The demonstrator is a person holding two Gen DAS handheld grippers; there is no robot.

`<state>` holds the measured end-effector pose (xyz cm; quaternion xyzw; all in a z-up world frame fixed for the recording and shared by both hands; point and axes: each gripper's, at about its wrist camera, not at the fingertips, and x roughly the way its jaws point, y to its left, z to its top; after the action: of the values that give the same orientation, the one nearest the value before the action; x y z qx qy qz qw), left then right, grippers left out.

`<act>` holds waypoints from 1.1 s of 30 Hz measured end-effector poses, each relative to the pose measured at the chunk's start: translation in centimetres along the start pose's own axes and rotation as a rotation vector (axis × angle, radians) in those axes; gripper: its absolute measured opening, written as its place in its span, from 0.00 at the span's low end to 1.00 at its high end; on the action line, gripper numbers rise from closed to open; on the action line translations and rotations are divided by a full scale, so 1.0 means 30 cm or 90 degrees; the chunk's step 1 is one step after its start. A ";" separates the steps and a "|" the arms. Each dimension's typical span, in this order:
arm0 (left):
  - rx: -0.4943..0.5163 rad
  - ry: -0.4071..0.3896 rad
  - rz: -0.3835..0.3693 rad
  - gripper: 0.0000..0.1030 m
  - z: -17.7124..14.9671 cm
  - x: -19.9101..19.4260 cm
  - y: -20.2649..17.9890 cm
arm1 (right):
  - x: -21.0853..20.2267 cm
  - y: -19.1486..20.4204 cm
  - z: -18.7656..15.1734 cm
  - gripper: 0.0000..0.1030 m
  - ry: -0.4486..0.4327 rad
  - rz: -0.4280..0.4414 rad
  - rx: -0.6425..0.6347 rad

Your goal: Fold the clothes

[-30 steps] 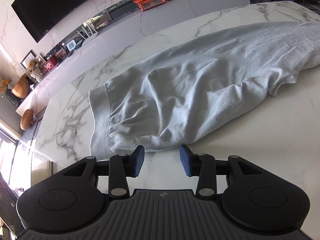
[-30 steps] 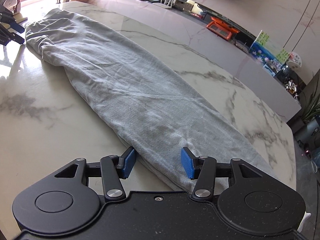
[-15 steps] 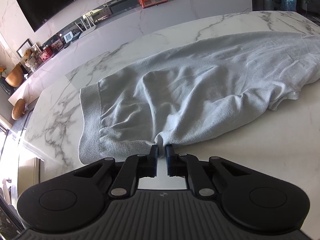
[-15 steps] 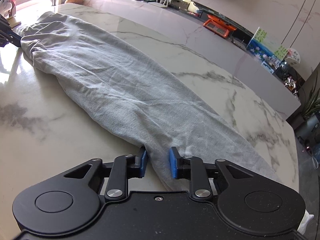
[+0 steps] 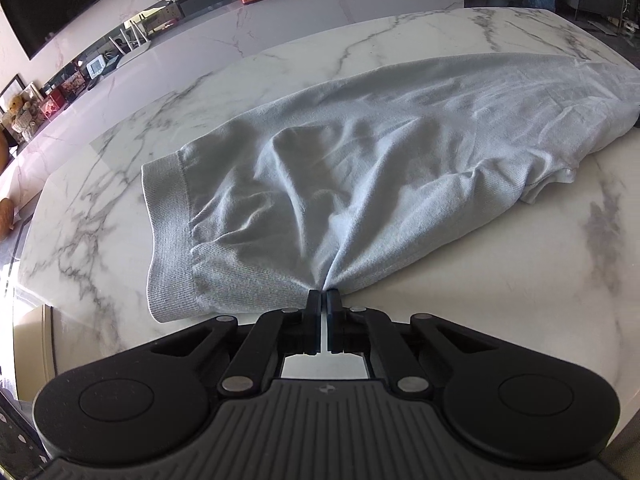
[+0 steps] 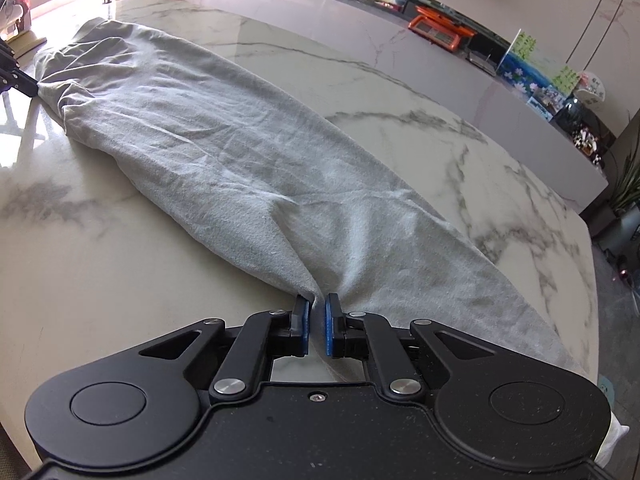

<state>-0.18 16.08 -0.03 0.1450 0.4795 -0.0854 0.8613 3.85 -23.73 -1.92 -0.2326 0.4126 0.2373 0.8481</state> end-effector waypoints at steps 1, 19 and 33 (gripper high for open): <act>0.000 0.000 -0.006 0.02 -0.005 -0.004 -0.003 | -0.008 -0.007 -0.012 0.06 0.001 0.002 0.002; -0.163 -0.094 0.009 0.35 0.013 -0.078 0.098 | -0.157 -0.008 -0.026 0.26 -0.129 0.076 0.026; -0.288 -0.073 0.048 0.46 0.051 -0.037 0.271 | -0.059 0.033 0.103 0.39 -0.115 -0.028 0.046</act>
<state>2.79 23.25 3.06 -0.0391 0.4306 0.0483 0.9004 4.12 -21.49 1.03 -0.1883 0.3374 0.2235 0.8949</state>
